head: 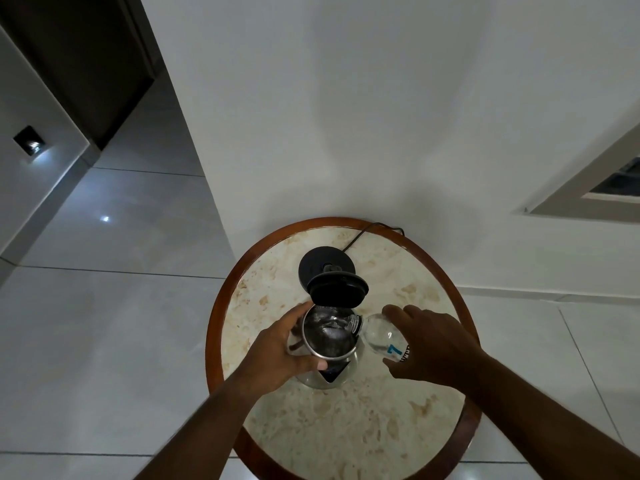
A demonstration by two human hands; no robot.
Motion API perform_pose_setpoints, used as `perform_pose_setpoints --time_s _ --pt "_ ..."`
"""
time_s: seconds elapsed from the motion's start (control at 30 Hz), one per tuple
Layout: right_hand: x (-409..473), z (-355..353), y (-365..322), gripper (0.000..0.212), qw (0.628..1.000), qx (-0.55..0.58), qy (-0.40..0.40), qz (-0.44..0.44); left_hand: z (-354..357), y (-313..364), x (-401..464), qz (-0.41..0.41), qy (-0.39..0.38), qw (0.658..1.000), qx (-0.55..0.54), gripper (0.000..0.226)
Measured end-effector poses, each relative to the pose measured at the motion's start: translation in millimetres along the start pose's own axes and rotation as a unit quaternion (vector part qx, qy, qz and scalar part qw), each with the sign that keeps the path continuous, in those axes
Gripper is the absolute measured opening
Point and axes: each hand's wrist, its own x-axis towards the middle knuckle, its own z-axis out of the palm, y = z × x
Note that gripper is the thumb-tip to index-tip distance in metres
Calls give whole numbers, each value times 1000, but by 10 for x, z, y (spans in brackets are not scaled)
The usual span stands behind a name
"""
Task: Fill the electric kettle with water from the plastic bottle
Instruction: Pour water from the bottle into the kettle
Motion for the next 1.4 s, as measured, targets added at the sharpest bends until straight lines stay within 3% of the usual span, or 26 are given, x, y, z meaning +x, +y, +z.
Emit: perform_pose_setpoints --time_s 0.43,0.63,0.77,0.93,1.0,1.2,1.4 --pt "-23 399 -23 87 973 216 67 54 2 -15 0 5 9 1000 23 85" --pt "-100 575 149 88 876 385 214 198 6 -12 -10 15 15 1000 18 86" --pt "-178 692 407 74 824 389 309 273 5 -31 -14 13 17 1000 9 89" --pt "-214 843 714 75 790 392 337 329 18 -74 -10 -4 21 1000 0 97" --pt "-205 856 765 76 787 388 345 334 23 -76 -8 -5 21 1000 6 99" --pt "-113 759 678 70 835 359 333 251 27 -69 4 -16 28 999 2 93" --pt "-128 796 678 74 829 374 323 263 2 -72 -8 -20 17 1000 -9 95"
